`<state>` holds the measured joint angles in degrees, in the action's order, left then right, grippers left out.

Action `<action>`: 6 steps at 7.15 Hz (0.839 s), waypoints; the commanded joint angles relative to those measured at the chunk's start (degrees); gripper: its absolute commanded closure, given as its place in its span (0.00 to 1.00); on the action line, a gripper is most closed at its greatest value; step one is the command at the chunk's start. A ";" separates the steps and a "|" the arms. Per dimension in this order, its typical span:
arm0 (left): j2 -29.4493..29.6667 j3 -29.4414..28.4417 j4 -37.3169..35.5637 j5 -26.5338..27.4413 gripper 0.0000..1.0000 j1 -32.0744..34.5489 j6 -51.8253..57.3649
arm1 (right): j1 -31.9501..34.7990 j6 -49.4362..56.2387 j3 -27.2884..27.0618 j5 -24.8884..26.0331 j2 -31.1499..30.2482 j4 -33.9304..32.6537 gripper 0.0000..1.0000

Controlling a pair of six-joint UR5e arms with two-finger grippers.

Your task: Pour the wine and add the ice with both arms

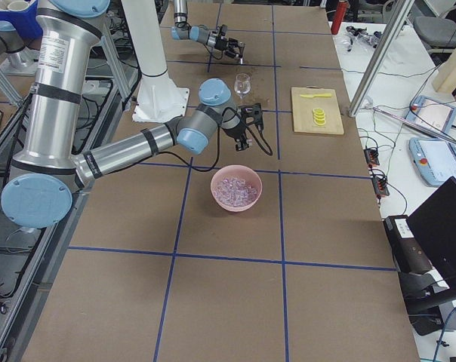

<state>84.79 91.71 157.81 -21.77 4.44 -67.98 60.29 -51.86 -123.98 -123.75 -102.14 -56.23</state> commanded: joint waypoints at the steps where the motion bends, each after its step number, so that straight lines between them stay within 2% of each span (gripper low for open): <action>1: -0.94 1.00 0.04 -5.53 0.00 0.13 0.13 | 0.00 0.00 -0.64 -0.17 0.10 -0.02 1.00; 3: -5.67 6.00 -0.31 -9.51 0.00 0.13 0.22 | 0.17 0.00 -1.00 -0.18 0.01 -0.02 1.00; 6: -7.27 6.98 -0.49 -14.60 0.00 -0.22 0.13 | 0.17 0.00 -1.00 0.00 0.36 -0.02 1.00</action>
<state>78.32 98.11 157.41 -33.85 4.39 -67.82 60.46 -51.86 -125.01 -123.85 -102.01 -56.21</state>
